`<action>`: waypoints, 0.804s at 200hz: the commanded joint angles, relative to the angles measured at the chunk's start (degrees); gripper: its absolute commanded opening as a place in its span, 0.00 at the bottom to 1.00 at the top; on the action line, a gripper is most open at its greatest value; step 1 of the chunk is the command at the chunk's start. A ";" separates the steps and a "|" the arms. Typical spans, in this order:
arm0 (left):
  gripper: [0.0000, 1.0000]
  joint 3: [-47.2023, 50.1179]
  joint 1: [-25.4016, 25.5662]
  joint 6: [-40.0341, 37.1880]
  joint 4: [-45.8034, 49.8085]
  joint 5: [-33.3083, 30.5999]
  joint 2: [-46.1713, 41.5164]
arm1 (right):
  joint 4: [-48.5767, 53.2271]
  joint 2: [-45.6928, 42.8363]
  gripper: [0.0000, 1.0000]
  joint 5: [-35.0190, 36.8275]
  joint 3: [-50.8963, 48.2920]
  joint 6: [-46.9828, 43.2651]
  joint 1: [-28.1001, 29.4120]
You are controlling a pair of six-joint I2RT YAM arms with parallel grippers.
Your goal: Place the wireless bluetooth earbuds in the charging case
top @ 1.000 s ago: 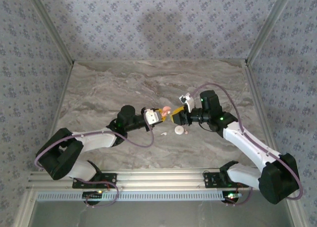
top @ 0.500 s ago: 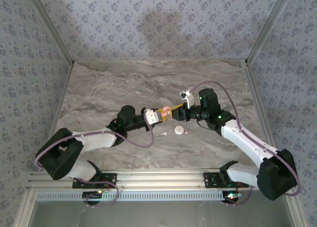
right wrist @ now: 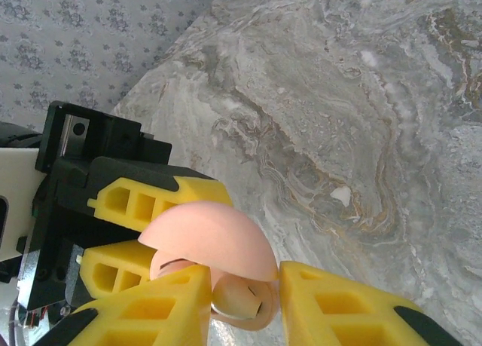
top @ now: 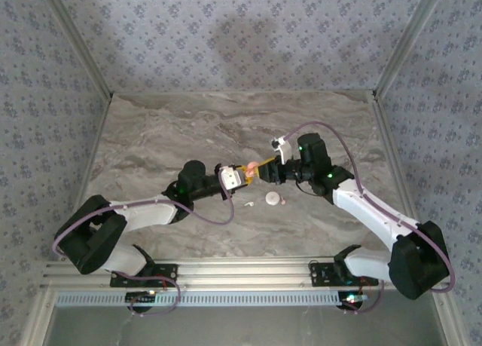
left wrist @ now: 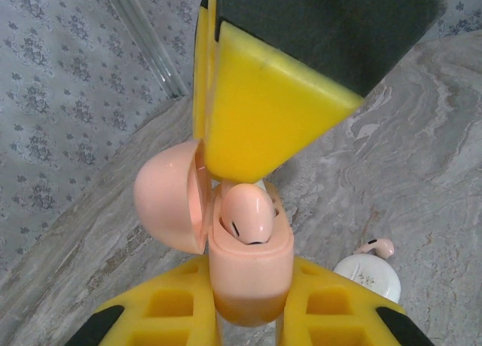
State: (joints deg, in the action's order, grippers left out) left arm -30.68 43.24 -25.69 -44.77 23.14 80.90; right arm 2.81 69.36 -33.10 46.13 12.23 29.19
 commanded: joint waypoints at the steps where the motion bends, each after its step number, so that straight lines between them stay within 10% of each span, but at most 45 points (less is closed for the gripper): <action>1: 0.11 -1.10 0.27 -0.30 -1.73 0.98 -0.74 | 1.33 0.87 0.30 1.44 2.29 -0.63 0.67; 161: 0.11 -0.61 0.35 0.25 -3.21 -3.80 -1.21 | 5.86 1.07 0.22 3.94 4.29 -1.93 2.65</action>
State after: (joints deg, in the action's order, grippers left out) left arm -30.68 43.31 -25.67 -44.84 20.67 80.88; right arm 6.09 70.32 -28.60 48.71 11.14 31.07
